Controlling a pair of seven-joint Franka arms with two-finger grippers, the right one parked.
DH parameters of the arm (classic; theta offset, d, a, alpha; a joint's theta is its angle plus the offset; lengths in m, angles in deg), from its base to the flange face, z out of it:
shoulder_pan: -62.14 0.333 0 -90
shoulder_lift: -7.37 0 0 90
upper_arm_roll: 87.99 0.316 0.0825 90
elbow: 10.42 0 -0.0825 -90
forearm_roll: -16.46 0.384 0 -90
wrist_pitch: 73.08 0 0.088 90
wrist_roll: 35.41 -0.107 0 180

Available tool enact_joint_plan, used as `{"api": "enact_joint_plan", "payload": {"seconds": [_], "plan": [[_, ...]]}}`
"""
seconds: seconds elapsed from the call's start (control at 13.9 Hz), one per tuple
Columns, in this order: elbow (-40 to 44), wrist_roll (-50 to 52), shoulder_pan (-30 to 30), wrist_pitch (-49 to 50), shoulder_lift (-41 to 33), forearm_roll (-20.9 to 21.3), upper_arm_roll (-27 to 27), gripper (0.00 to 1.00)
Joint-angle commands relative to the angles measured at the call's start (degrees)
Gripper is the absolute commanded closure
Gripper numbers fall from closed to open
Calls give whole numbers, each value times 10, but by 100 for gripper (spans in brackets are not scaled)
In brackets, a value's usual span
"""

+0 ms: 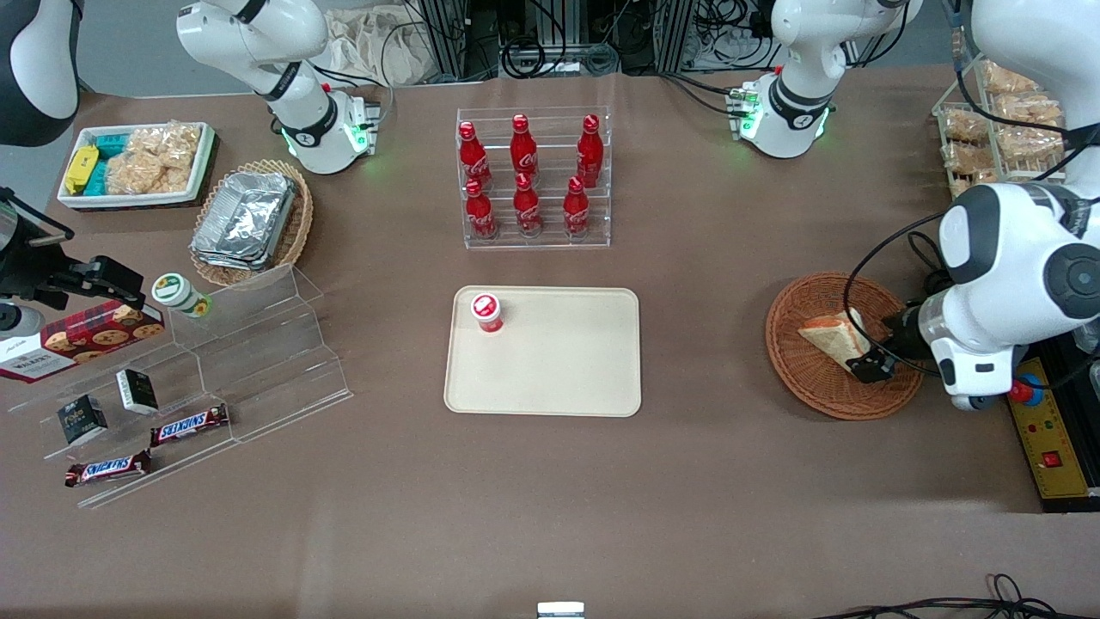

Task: Place sandwich from basket to tray
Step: 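Move the left gripper down over the wrapped sandwich in the wicker basket, then close the left gripper on the sandwich wedge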

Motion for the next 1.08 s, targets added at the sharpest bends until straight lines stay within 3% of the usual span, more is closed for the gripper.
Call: {"api": "enact_joint_plan", "payload": {"seconds": [0.0,0.29,1.01], "plan": [[-98,29,2,-68,-56,23,1,0],[-191,29,5,-160,-80,26,3,0],[-235,27,14,-224,-63,66,18,0]]}}
